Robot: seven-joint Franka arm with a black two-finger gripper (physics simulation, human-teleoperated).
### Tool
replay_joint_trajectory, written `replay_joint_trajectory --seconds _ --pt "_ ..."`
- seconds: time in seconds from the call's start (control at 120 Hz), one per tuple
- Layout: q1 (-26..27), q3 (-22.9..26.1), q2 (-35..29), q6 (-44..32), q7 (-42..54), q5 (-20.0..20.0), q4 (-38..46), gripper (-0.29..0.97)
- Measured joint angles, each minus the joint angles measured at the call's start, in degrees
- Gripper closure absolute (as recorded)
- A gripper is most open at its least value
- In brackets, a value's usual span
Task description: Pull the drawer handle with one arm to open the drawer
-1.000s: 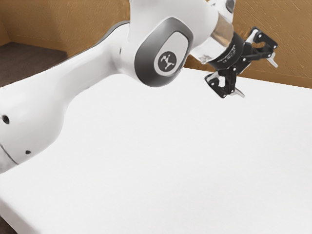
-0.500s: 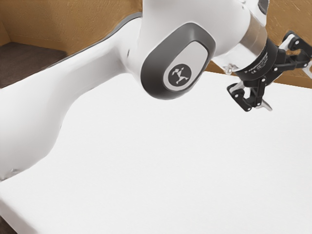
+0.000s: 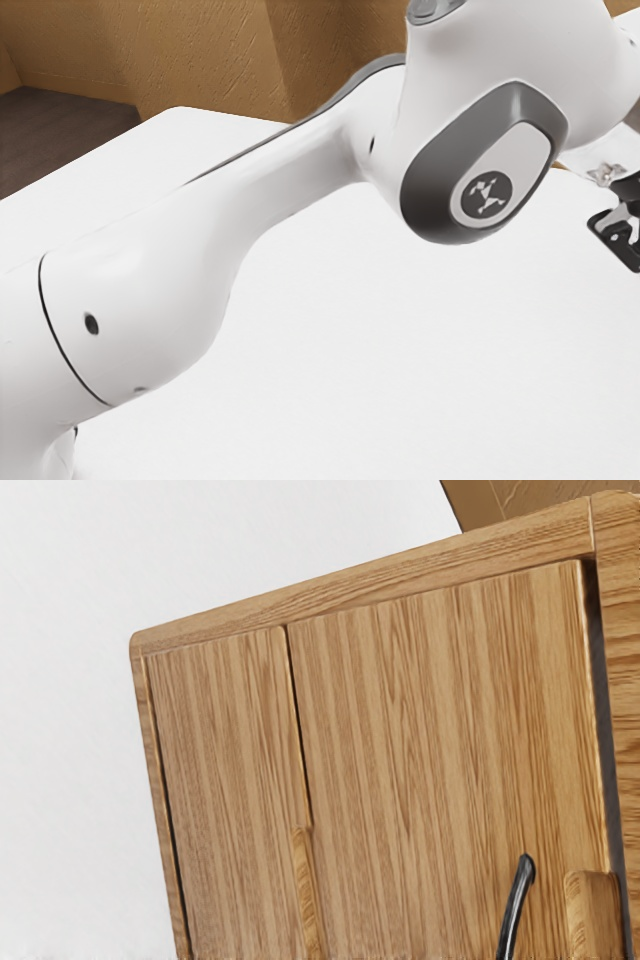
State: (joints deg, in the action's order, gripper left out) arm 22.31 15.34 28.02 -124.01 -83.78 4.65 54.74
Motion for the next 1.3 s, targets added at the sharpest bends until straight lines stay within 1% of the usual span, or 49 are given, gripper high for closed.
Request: replay_joint_trajectory --seconds 0.133,0.242,0.325,0.558,0.708,0.808,1.0,1.3 --pt "1.0 0.3 0.3 -1.4 -1.2 -0.1 -0.1 0.0" --pt "4.2 0.1 4.6 -2.8 -2.0 -0.1 -5.0 0.0" --pt "5.2 0.0 6.3 -4.0 -2.5 -0.1 -6.5 0.0" --pt "7.0 0.5 10.0 -11.7 -3.0 -0.1 -7.7 0.0" --pt "8.4 0.8 12.5 -15.4 -3.2 -0.1 -8.9 0.0" --pt "8.5 0.7 13.1 -16.9 -3.3 -0.1 -8.9 0.01" --pt "6.5 0.6 14.1 -18.3 -3.0 -0.1 -8.9 0.01" --pt "6.3 0.7 15.7 -19.2 -2.5 -0.2 -9.0 0.01"
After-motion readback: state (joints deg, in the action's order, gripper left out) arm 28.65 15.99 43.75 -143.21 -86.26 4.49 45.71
